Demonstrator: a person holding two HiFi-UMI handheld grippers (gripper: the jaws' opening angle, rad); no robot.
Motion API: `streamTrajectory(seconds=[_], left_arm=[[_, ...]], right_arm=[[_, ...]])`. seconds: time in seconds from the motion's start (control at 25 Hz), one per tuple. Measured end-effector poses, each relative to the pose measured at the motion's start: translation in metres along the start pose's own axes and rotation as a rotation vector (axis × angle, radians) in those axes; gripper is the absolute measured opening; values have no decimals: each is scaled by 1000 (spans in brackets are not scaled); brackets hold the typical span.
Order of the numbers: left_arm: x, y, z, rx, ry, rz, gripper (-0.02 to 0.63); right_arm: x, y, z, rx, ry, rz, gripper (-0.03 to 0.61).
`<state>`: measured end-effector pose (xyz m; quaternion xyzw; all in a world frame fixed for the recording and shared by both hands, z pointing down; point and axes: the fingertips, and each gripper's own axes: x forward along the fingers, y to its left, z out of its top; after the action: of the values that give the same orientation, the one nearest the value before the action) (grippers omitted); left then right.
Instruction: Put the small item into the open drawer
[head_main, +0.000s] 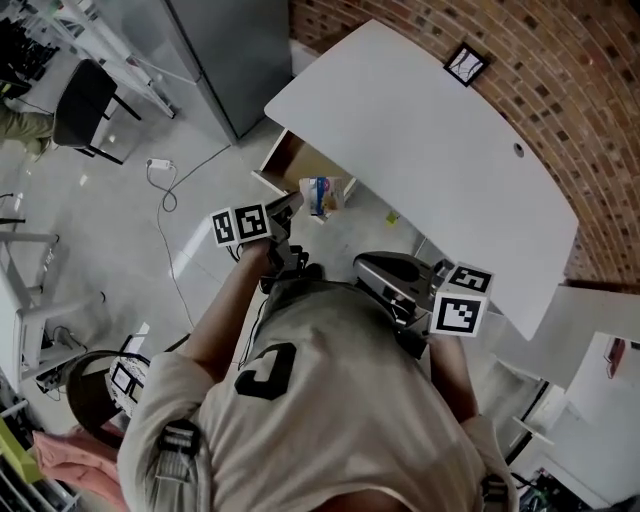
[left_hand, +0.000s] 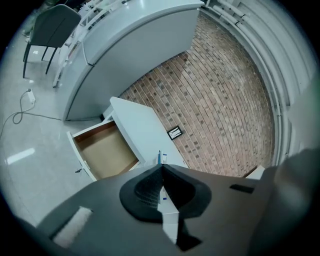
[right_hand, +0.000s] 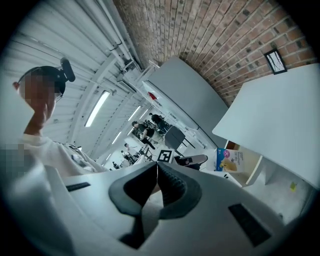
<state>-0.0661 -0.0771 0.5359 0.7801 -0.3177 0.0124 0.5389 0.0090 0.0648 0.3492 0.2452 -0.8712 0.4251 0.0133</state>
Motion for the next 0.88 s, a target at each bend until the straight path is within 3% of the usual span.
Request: streamTrajectory(seconds=[0.4, 0.88], left_arm=[[-56, 40, 7, -27, -57, 58, 2], [-46, 49, 25, -31, -51, 147, 3]], right_arm=[[35, 14, -12, -3, 92, 28, 6], [36, -10, 16, 48, 97, 96, 6]])
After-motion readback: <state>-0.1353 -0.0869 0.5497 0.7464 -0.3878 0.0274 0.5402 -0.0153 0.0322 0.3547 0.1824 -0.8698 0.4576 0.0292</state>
